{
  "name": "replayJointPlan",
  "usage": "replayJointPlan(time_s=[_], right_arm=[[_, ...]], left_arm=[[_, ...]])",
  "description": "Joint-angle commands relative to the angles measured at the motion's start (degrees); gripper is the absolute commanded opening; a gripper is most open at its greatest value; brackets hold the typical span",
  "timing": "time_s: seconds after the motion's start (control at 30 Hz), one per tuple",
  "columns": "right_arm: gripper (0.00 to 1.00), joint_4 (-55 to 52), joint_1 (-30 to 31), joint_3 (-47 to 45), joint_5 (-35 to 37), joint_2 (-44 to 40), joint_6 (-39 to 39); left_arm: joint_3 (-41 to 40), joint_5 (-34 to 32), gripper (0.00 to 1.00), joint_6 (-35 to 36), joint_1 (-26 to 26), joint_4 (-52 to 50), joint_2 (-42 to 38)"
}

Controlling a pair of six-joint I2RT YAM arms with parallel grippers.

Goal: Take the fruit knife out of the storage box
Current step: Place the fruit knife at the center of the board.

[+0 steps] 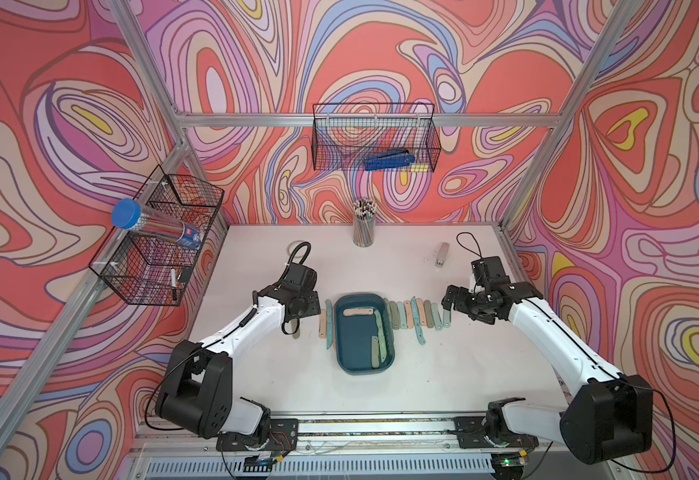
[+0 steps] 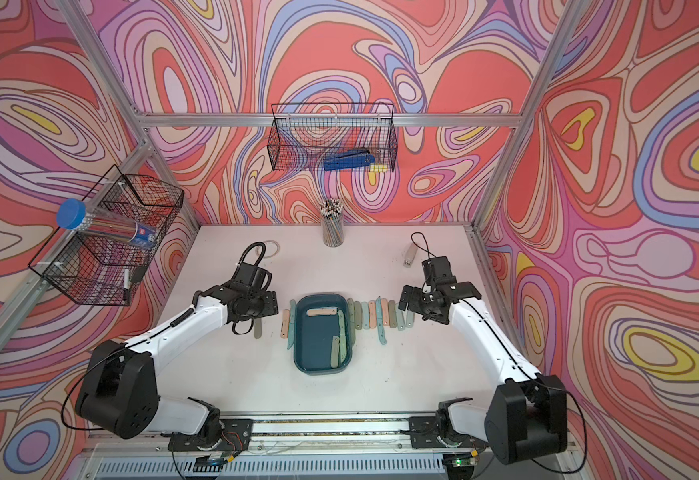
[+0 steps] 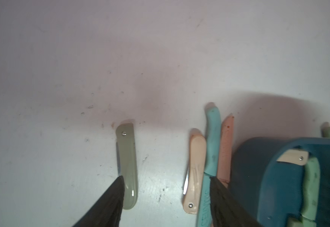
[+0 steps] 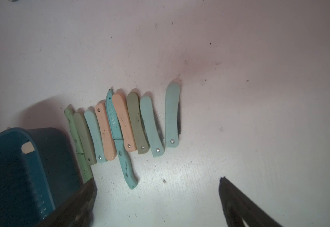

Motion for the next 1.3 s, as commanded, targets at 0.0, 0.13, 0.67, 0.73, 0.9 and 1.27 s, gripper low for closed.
replayJointPlan(time_s=[0.0,0.13,0.67,0.73,0.9,1.27], right_arm=[[0.98,0.05,-0.03,-0.96,-0.25,-0.83,0.38],[0.98,0.17,-0.03,-1.27,-0.34,-0.97,0.37],[0.98,0.22,-0.03,-0.67,-0.36,-0.31,0.28],[0.98,0.49,-0.03,-0.67,-0.37,-0.26,0.36],[0.98,0.40,0.01,-0.14,-0.56,0.12,0.51],[0.98,0.58,0.31,-0.48,-0.62,0.37,1.04]], left_arm=[[-2.46,-3.14,0.68,-2.71,2.37,-2.40,1.12],[-3.33,-5.19,0.69,-3.45,5.17,-3.65,1.73],[-4.39,-3.38,0.63,-3.49,8.74,-3.54,7.22],[-4.33,-0.74,0.62,-2.85,8.81,-2.30,7.68],[-3.67,6.55,0.60,-0.28,8.45,0.90,11.14],[1.16,9.53,0.61,2.77,2.50,1.98,13.83]])
